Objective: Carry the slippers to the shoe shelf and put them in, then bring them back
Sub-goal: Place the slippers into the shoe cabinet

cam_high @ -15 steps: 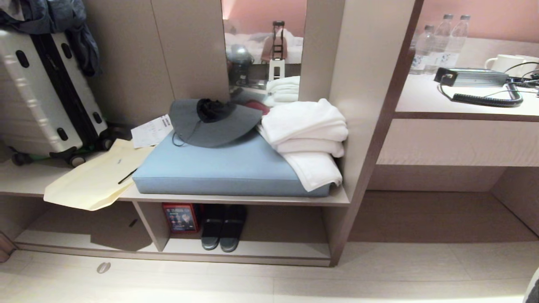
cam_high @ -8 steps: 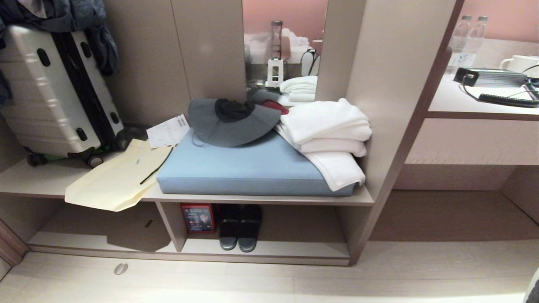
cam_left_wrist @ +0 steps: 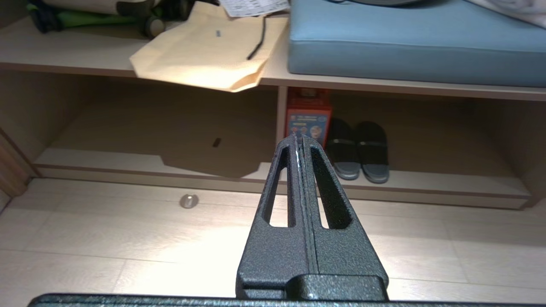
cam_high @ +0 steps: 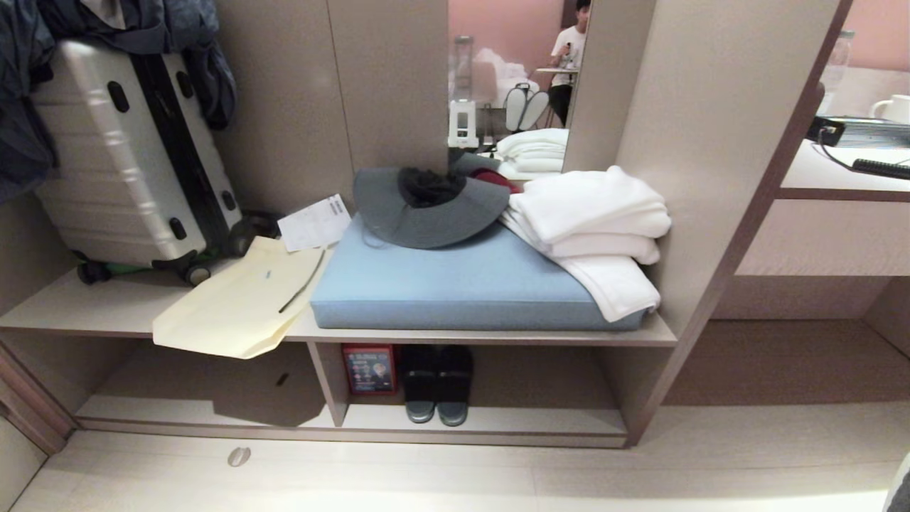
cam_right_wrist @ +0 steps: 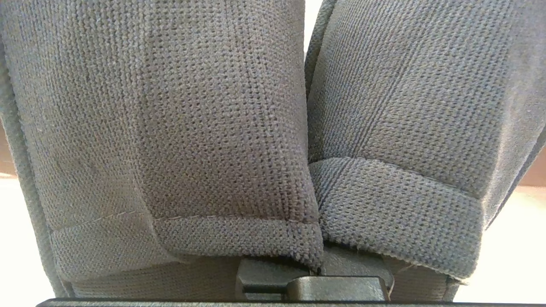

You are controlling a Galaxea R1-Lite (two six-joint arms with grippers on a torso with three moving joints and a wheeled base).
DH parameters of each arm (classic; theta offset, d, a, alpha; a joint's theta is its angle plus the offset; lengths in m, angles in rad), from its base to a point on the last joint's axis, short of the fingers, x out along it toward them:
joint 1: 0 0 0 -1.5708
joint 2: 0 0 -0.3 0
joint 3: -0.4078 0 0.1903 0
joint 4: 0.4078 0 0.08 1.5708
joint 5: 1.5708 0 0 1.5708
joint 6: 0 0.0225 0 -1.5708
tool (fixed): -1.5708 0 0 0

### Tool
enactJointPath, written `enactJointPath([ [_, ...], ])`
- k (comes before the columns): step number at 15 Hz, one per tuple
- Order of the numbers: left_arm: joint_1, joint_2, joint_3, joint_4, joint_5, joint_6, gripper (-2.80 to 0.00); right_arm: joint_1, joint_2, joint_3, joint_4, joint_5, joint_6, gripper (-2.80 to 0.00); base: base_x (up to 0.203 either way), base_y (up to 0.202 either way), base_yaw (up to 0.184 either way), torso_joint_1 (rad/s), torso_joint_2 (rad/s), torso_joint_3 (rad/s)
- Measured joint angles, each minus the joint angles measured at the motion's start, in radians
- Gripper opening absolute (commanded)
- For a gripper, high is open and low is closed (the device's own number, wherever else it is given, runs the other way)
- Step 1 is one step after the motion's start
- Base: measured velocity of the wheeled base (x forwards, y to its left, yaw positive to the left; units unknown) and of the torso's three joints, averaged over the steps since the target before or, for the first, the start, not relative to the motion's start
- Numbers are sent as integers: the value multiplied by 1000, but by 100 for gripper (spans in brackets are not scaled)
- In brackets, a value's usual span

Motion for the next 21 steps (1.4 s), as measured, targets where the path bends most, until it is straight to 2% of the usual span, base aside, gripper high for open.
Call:
enactJointPath([
  [4,-1,0,0,0,0,1,-280,0,0,0,-1,0,1,-280,0,147,-1,2,2,5],
  [8,0,0,0,0,0,1,-280,1,0,0,-1,0,1,-280,0,0,0,0,0,0],
  [12,-1,0,0,0,0,1,-280,0,0,0,-1,0,1,-280,-127,0,-1,4,4,4],
  [21,0,0,0,-2,0,4,-280,0,0,0,-1,0,1,-280,0,0,0,0,1,-45],
])
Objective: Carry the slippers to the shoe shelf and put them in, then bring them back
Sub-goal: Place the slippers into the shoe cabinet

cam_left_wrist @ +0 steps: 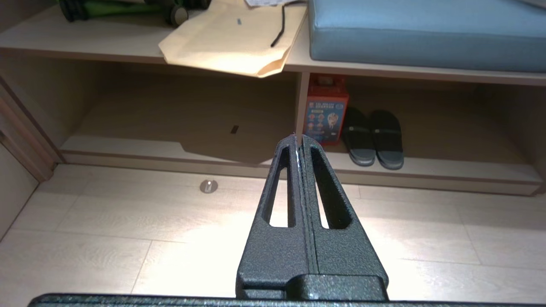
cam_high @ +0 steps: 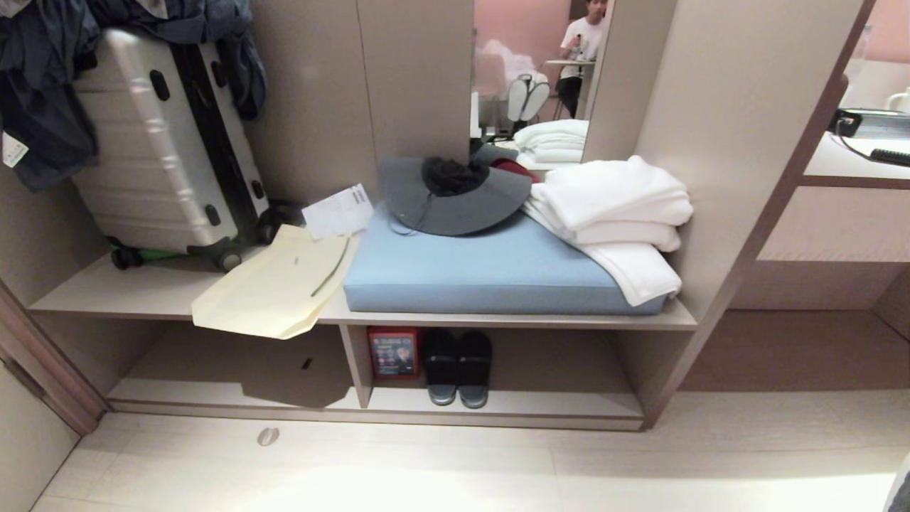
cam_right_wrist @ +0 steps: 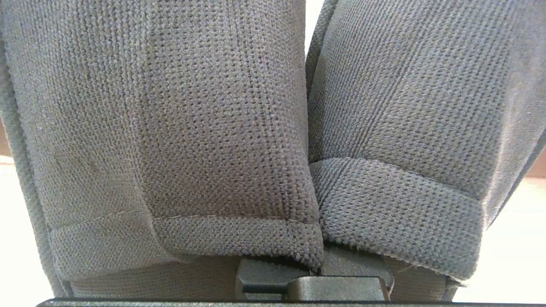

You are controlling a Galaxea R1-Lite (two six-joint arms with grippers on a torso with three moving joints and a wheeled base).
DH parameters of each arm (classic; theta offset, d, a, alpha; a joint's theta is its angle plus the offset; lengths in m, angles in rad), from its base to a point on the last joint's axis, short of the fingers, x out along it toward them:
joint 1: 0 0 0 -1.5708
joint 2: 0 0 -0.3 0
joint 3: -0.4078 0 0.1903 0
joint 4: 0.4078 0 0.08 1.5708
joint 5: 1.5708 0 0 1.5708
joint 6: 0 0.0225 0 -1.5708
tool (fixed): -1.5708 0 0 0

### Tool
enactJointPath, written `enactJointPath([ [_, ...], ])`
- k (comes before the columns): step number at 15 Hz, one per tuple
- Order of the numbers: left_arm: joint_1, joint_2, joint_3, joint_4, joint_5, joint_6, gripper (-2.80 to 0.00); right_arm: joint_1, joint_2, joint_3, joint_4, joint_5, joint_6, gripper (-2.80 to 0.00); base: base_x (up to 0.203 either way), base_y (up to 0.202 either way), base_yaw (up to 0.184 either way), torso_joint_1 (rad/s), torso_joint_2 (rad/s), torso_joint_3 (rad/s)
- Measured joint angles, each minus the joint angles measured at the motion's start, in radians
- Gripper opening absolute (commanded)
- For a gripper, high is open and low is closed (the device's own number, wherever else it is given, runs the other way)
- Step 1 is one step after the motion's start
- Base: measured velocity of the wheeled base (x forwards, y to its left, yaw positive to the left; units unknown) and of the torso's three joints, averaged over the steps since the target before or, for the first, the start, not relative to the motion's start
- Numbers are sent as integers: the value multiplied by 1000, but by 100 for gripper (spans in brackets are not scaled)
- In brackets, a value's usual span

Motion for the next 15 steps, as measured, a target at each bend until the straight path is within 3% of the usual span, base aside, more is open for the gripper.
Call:
enactJointPath([
  [15,-1,0,0,0,0,3,-280,0,0,0,0,0,0,-280,0,0,0,3,2,-197],
])
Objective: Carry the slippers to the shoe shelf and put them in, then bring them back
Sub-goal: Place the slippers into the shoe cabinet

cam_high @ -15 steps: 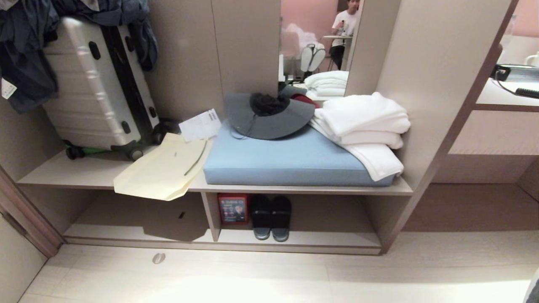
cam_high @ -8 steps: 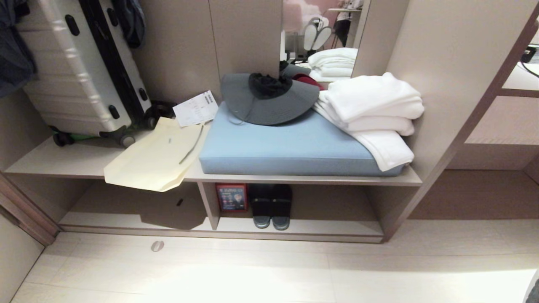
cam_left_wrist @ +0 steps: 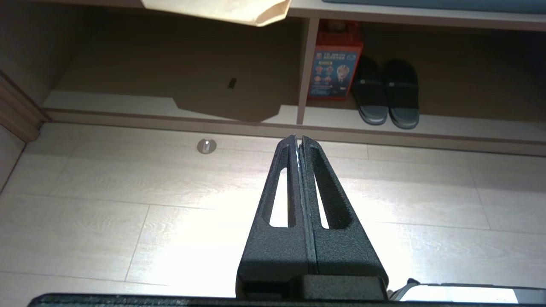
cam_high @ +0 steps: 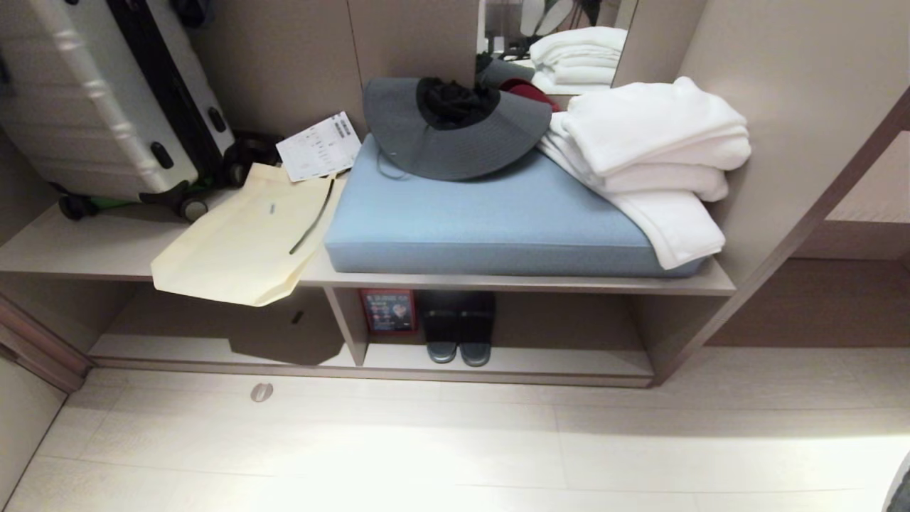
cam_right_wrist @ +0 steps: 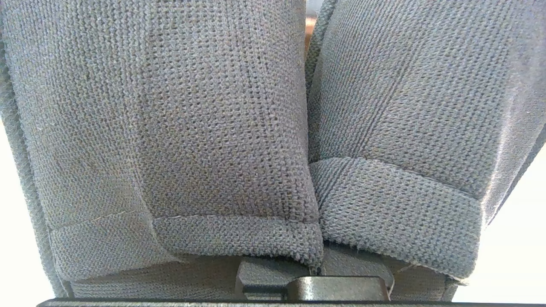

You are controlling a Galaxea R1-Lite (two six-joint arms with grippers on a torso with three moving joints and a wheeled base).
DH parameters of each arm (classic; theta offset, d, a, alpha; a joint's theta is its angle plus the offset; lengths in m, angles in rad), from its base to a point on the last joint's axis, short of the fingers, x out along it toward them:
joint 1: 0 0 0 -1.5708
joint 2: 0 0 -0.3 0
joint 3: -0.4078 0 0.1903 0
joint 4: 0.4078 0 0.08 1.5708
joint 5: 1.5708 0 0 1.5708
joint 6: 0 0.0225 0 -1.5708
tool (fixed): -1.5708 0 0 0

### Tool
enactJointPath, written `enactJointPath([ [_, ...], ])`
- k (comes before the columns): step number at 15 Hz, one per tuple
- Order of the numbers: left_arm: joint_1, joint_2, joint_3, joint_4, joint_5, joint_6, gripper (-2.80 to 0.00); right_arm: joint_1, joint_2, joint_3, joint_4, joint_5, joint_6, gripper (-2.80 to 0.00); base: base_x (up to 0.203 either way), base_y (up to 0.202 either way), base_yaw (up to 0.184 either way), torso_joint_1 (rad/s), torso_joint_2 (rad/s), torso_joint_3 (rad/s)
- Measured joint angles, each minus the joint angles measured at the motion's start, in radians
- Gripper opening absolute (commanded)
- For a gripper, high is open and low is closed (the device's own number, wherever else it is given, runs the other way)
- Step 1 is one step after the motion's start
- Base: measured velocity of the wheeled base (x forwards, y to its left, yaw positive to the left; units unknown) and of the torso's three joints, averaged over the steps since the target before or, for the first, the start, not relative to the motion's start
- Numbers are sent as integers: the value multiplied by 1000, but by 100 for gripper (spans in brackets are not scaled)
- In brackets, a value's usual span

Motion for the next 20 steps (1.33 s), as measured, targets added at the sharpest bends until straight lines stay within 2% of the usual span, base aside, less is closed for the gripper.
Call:
enactJointPath([
  [20,0,0,0,0,0,-3,-280,0,0,0,0,0,0,-280,0,0,0,2,2,-197],
])
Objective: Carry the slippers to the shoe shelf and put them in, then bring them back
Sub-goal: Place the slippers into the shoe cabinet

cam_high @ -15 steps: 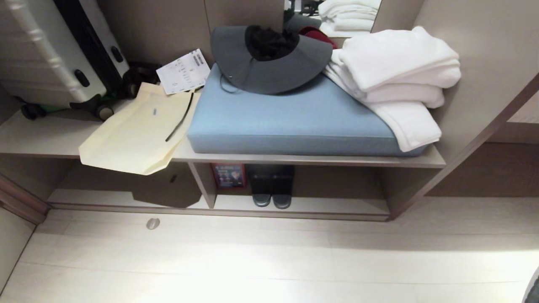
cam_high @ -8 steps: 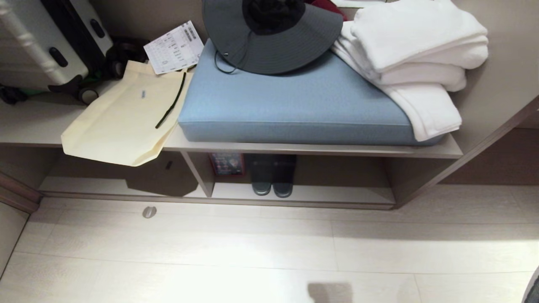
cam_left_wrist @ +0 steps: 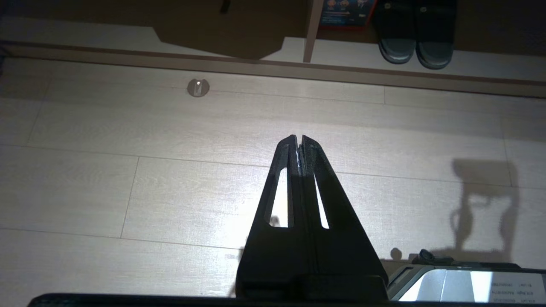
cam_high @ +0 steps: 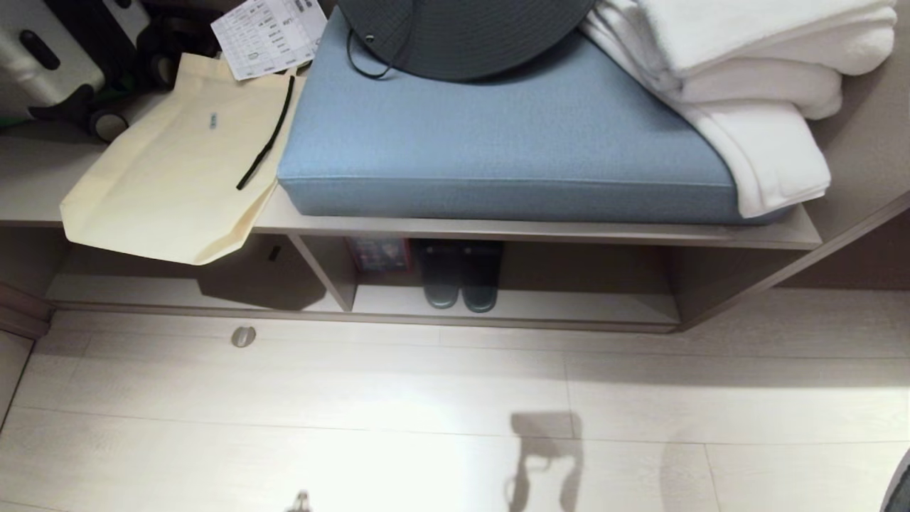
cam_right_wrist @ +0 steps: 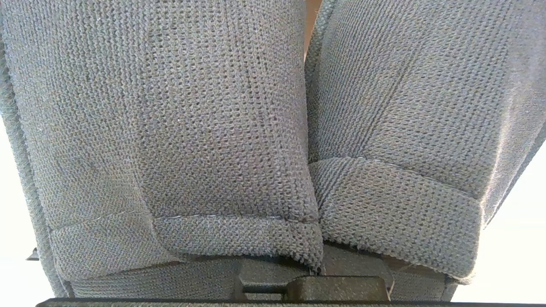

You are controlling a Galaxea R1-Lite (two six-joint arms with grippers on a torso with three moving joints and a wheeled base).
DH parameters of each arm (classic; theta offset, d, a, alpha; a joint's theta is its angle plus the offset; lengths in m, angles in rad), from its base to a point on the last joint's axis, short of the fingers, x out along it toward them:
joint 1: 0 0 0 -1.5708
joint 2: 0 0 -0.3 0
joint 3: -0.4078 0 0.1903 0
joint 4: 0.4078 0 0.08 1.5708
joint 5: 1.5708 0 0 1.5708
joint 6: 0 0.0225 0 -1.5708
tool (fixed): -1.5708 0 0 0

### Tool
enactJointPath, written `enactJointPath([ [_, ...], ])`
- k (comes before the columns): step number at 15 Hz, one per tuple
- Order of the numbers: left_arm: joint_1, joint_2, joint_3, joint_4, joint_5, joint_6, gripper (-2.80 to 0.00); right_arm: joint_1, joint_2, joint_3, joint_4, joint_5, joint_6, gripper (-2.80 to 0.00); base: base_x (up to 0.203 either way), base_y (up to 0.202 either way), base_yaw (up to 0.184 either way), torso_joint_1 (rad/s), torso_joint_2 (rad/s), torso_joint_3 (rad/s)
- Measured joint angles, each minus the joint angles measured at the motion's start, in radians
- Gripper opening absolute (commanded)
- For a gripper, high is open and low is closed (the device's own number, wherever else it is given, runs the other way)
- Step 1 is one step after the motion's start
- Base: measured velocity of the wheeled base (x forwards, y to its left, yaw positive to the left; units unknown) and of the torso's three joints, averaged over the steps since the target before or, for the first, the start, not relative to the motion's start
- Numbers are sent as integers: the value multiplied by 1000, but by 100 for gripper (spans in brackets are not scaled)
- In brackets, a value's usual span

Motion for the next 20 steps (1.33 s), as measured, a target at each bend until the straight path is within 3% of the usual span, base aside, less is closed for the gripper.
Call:
enactJointPath([
  [20,0,0,0,1,2,-1,-280,0,0,0,-1,0,1,-280,0,0,0,4,4,-196],
])
